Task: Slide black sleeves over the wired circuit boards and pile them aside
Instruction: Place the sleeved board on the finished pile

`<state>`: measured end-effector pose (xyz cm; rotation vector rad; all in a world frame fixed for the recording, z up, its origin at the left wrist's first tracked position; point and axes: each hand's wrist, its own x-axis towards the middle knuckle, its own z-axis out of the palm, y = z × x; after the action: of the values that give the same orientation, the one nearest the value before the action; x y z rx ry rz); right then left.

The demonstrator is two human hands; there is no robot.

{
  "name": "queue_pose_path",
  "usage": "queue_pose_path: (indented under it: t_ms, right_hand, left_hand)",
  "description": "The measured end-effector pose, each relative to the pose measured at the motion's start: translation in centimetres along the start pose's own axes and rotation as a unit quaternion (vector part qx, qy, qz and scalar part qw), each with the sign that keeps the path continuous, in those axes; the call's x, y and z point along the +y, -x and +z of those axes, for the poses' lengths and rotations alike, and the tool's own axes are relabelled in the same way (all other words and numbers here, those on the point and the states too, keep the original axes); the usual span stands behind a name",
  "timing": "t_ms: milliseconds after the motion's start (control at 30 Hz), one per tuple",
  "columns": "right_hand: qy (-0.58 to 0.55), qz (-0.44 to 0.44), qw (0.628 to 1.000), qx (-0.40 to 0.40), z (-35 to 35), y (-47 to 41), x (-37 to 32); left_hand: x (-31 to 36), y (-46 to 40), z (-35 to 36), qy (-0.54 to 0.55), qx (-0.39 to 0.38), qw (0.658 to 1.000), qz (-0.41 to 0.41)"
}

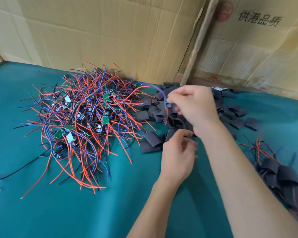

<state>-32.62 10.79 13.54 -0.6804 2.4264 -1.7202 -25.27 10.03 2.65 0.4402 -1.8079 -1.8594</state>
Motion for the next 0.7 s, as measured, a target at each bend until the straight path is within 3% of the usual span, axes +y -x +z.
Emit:
queue_pose_path:
  t_ms: [100,233,300,367,433,500,567,633,700]
  right_hand:
    - [-0.19,0.059,0.98,0.022,-4.2,1.5,1.2]
    - [-0.443,0.164,0.878,0.077,-8.8,3.7,2.8]
    - [-0.528,0.167,0.83,0.065,-10.8,4.5,3.2]
    - [-0.562,0.15,0.813,0.026,-12.5,5.0,3.3]
    - [-0.504,0.149,0.85,0.02,-12.9,5.4,3.6]
    - [-0.315,0.131,0.939,0.05,-11.5,5.9,4.7]
    - [-0.103,0.065,0.992,0.034,-9.1,6.7,5.8]
    - [0.034,0.02,0.998,-0.042,-7.3,7.4,7.0]
    - [0.055,0.017,0.995,-0.077,-7.0,7.4,8.0]
  left_hand:
    - [0.3,0.0,-0.1,0.063,0.022,0.997,-0.031]
    - [1.3,0.0,-0.4,0.117,0.002,0.99,-0.075]
    - [1.5,0.1,-0.5,0.107,-0.016,0.991,-0.078]
    - [1.6,0.2,-0.5,0.102,-0.031,0.992,-0.071]
    - [1.5,0.2,-0.5,0.103,-0.044,0.991,-0.067]
    - [1.6,0.3,-0.4,0.114,-0.069,0.989,-0.071]
    - [1.6,0.5,-0.3,0.129,-0.104,0.983,-0.075]
    - [1.6,0.7,-0.2,0.128,-0.122,0.982,-0.064]
    - [1.3,0.6,-0.2,0.112,-0.105,0.986,-0.061]
